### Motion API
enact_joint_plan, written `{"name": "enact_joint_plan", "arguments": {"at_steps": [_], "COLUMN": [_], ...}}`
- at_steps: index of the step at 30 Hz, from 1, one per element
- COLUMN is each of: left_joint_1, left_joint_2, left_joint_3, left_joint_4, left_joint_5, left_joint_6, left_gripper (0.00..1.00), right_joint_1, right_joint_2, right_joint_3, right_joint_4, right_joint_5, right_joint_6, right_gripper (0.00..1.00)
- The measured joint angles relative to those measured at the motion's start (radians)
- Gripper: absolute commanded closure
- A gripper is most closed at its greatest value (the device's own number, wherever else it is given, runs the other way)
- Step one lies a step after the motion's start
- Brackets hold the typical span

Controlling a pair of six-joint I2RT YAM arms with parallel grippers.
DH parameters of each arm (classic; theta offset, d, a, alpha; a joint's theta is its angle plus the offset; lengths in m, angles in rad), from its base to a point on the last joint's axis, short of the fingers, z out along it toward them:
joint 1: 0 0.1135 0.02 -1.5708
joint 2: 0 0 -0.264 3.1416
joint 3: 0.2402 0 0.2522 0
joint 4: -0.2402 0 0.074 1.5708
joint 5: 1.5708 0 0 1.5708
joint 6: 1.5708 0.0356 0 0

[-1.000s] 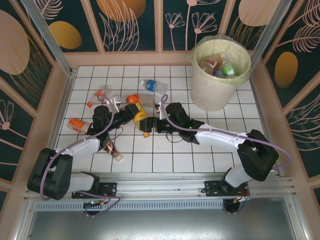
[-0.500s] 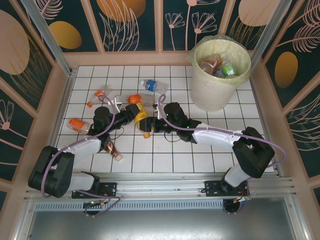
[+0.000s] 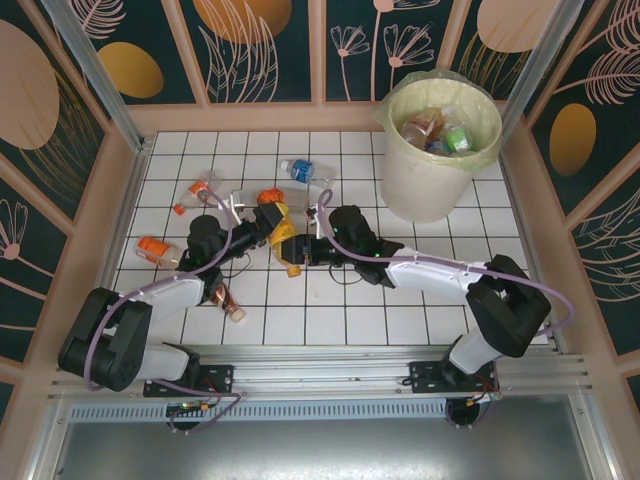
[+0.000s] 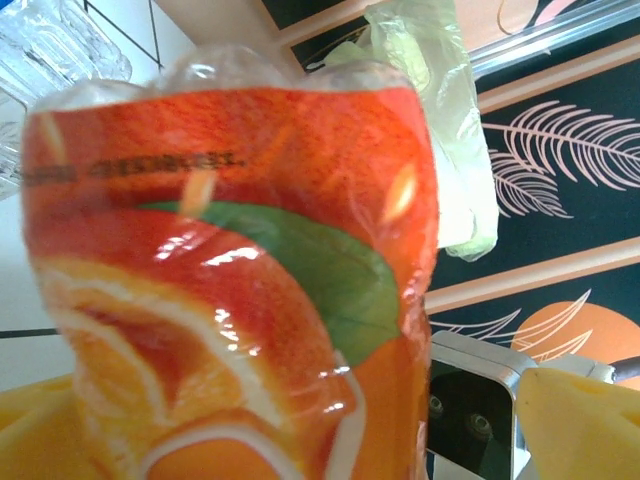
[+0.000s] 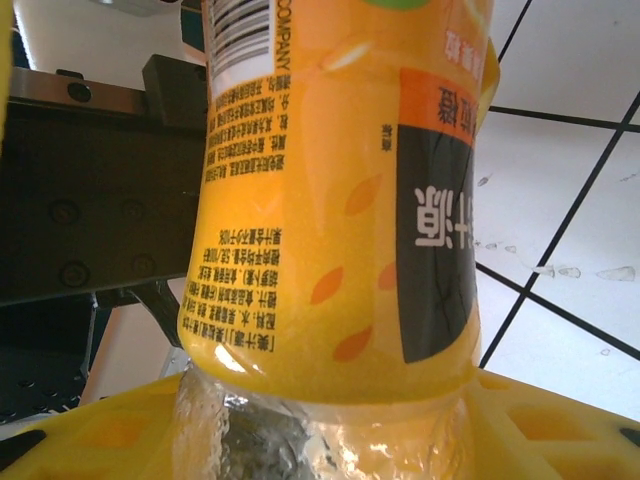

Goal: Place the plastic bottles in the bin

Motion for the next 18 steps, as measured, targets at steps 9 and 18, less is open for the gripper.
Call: {"name": "enact_joint_plan", "arguments": {"at_steps": [9,18], "left_joint_1": [0.000,0.000], "left_joint_2": [-0.166,-0.412], "left_joint_3": [0.083,0.082], "left_joint_4": [-0.209,-0.435], "left_joint_5": [0.001,0.084], "left_joint_6": [0.196,0.460], "left_gripper": [0.01,0.01], "right_joint_1": [-0.123,-0.235], "right_joint_2": [-0.221,-0.369], "right_joint_3": [-0.036,0.105], "right_joint_4": [-0.141,-0.437], "right_joint_5": [0.063,0.222], "right_joint_6": [-0.075,-0.318], "right_gripper": [0.46,0.46]}}
